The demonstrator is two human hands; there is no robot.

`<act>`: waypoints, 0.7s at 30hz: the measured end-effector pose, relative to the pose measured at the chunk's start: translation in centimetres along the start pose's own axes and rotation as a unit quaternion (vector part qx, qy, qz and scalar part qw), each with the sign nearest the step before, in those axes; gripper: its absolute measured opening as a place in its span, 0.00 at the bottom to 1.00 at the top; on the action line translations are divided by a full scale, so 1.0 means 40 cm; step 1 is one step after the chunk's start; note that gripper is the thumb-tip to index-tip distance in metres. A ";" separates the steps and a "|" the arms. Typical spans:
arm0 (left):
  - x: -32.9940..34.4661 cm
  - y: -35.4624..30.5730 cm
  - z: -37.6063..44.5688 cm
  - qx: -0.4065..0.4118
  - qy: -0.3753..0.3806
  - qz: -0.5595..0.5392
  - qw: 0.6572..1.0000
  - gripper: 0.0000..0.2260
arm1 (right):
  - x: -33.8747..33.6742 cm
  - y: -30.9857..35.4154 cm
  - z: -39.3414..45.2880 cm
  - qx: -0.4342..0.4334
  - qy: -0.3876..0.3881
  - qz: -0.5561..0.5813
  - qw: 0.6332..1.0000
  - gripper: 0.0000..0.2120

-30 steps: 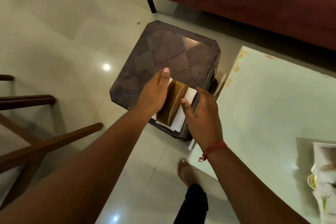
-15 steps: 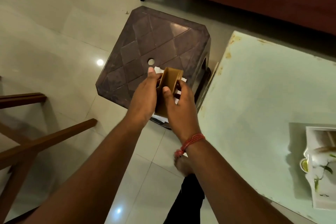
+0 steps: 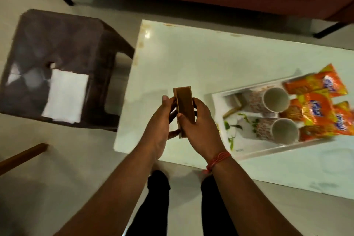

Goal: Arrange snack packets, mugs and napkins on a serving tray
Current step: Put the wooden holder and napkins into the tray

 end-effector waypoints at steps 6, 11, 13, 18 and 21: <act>0.255 0.097 -0.003 -0.044 0.030 -0.019 0.998 0.19 | -0.225 -0.130 0.004 0.032 -0.004 -0.034 0.999 0.19; 0.367 0.152 0.016 -0.069 0.033 -0.021 0.997 0.18 | -0.311 -0.222 0.031 0.053 0.002 -0.042 0.998 0.23; 0.391 0.174 0.030 -0.076 0.029 -0.018 0.997 0.18 | -0.325 -0.252 0.041 0.064 0.001 -0.042 0.997 0.22; 0.419 0.221 0.063 -0.096 0.021 -0.011 0.995 0.22 | -0.338 -0.295 0.063 0.084 -0.001 -0.010 0.996 0.18; 0.425 0.236 0.074 -0.111 0.012 -0.006 0.994 0.23 | -0.339 -0.312 0.068 0.105 0.007 -0.019 0.994 0.21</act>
Point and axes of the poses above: each hand's wrist, its own z-axis towards the middle knuckle, its own x-axis out of the palm, y = z × x, the point moved 4 cm from there along z, towards the middle knuckle, and after that the axes turned 4 degrees about -y, right-handed, at the moved point
